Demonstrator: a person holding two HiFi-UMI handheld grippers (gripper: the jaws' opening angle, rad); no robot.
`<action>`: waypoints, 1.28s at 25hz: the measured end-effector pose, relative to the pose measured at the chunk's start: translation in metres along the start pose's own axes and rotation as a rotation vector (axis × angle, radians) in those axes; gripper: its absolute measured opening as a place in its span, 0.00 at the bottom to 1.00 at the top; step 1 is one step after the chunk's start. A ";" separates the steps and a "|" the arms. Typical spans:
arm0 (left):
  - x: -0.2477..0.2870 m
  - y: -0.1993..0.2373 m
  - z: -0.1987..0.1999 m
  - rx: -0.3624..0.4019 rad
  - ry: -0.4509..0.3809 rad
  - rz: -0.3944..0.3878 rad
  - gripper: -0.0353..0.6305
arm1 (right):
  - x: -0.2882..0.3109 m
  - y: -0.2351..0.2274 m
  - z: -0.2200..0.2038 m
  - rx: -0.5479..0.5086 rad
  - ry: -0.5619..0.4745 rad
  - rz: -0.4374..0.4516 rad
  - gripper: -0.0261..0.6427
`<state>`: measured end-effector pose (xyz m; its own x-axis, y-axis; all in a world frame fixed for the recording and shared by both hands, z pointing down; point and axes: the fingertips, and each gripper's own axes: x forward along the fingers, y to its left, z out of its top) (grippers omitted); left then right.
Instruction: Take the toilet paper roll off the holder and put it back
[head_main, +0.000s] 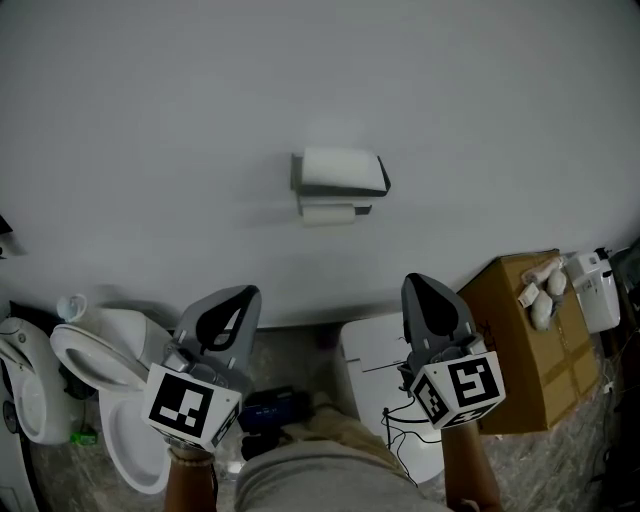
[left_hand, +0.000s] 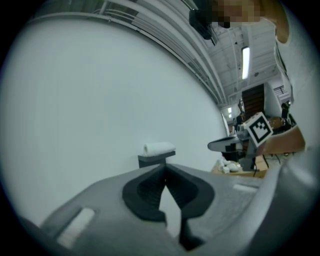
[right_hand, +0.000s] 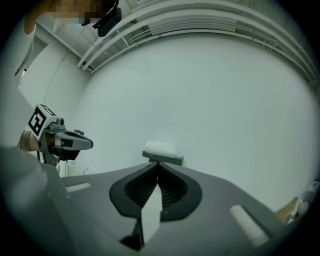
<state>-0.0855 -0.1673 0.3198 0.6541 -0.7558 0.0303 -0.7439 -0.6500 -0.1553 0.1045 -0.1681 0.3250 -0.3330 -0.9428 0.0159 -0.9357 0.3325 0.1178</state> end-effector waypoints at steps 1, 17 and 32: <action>-0.001 0.001 0.001 0.000 -0.001 0.002 0.04 | 0.000 0.000 0.000 0.000 -0.002 -0.001 0.04; -0.008 0.000 0.002 -0.011 -0.018 0.019 0.04 | -0.002 0.010 0.006 0.020 -0.027 0.023 0.04; -0.014 0.005 -0.005 -0.016 -0.014 0.045 0.04 | -0.002 0.016 -0.006 0.024 -0.002 0.022 0.04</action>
<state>-0.0994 -0.1605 0.3230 0.6217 -0.7832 0.0102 -0.7746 -0.6167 -0.1405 0.0911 -0.1609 0.3324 -0.3539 -0.9351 0.0162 -0.9306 0.3538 0.0934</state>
